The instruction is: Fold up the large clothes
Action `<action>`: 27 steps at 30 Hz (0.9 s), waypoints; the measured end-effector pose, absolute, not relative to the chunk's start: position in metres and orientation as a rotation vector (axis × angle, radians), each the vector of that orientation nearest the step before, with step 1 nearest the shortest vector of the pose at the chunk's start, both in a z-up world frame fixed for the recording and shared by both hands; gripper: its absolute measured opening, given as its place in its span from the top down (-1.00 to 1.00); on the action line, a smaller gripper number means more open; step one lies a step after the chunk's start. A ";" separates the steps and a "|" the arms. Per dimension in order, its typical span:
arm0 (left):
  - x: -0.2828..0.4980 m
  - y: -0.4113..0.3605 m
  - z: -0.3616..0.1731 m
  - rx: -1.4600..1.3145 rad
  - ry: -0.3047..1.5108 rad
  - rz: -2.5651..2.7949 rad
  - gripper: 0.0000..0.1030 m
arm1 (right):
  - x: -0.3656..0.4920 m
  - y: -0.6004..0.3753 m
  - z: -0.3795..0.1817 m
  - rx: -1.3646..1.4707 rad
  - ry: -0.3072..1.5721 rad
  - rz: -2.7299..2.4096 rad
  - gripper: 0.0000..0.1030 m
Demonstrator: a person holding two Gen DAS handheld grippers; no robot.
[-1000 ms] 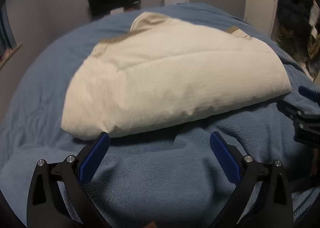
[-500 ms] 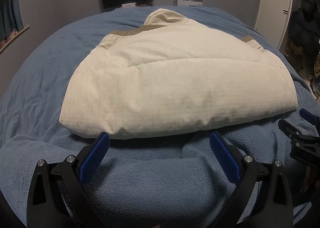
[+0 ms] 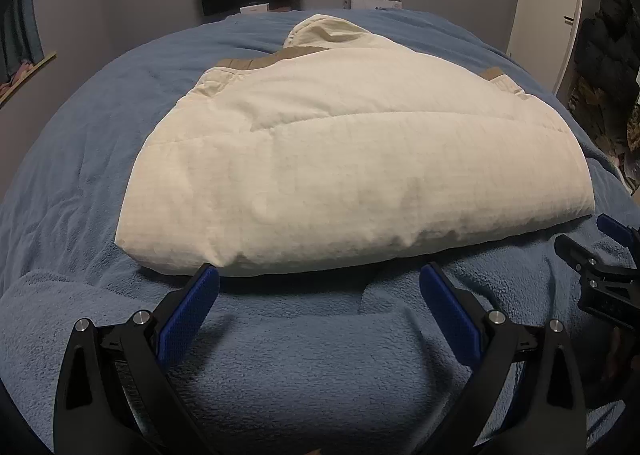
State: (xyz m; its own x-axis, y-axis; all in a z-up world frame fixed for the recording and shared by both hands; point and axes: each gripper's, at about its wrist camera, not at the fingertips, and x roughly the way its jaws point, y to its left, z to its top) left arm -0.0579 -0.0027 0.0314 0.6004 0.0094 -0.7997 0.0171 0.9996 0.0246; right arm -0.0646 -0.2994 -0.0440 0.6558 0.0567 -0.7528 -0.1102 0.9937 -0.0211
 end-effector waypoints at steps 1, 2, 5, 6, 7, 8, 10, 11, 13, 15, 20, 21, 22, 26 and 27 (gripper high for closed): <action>-0.058 -0.003 0.031 0.032 0.928 -0.005 -0.87 | -0.064 -0.299 -0.044 -0.067 0.853 0.095 -0.85; -0.058 -0.003 0.031 0.031 0.929 -0.006 -0.87 | -0.064 -0.299 -0.045 -0.067 0.854 0.094 -0.85; -0.058 -0.003 0.031 0.032 0.929 -0.009 -0.87 | -0.064 -0.299 -0.045 -0.065 0.855 0.094 -0.85; -0.058 -0.003 0.031 0.032 0.929 -0.010 -0.87 | -0.064 -0.299 -0.045 -0.065 0.855 0.093 -0.85; -0.058 -0.003 0.031 0.031 0.929 -0.009 -0.87 | -0.064 -0.299 -0.045 -0.065 0.855 0.092 -0.85; -0.058 -0.004 0.031 0.032 0.929 -0.009 -0.87 | -0.064 -0.299 -0.045 -0.065 0.855 0.092 -0.85; -0.058 -0.004 0.031 0.032 0.929 -0.008 -0.87 | -0.064 -0.300 -0.045 -0.066 0.855 0.092 -0.85; -0.058 -0.004 0.031 0.033 0.930 -0.009 -0.87 | -0.065 -0.300 -0.045 -0.066 0.854 0.092 -0.85; -0.058 -0.004 0.031 0.033 0.931 -0.010 -0.87 | -0.065 -0.299 -0.045 -0.067 0.854 0.092 -0.85; -0.058 -0.003 0.031 0.034 0.930 -0.014 -0.87 | -0.065 -0.299 -0.045 -0.066 0.854 0.092 -0.85; -0.058 -0.004 0.031 0.034 0.931 -0.012 -0.87 | -0.065 -0.298 -0.045 -0.066 0.855 0.091 -0.85; -0.058 -0.004 0.031 0.033 0.931 -0.012 -0.87 | -0.065 -0.299 -0.045 -0.066 0.856 0.090 -0.85; -0.059 -0.004 0.031 0.034 0.931 -0.013 -0.87 | -0.065 -0.299 -0.045 -0.066 0.857 0.090 -0.85; -0.059 -0.002 0.030 0.038 0.932 -0.020 -0.87 | -0.065 -0.300 -0.047 -0.065 0.859 0.090 -0.85; -0.059 -0.002 0.030 0.040 0.932 -0.022 -0.87 | -0.065 -0.301 -0.047 -0.065 0.859 0.091 -0.85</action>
State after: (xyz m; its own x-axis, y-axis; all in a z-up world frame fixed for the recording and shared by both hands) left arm -0.0588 -0.0020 0.0301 0.5961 -0.0015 -0.8029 0.0359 0.9990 0.0249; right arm -0.0651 -0.3006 -0.0468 0.6497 0.0540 -0.7582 -0.1067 0.9941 -0.0207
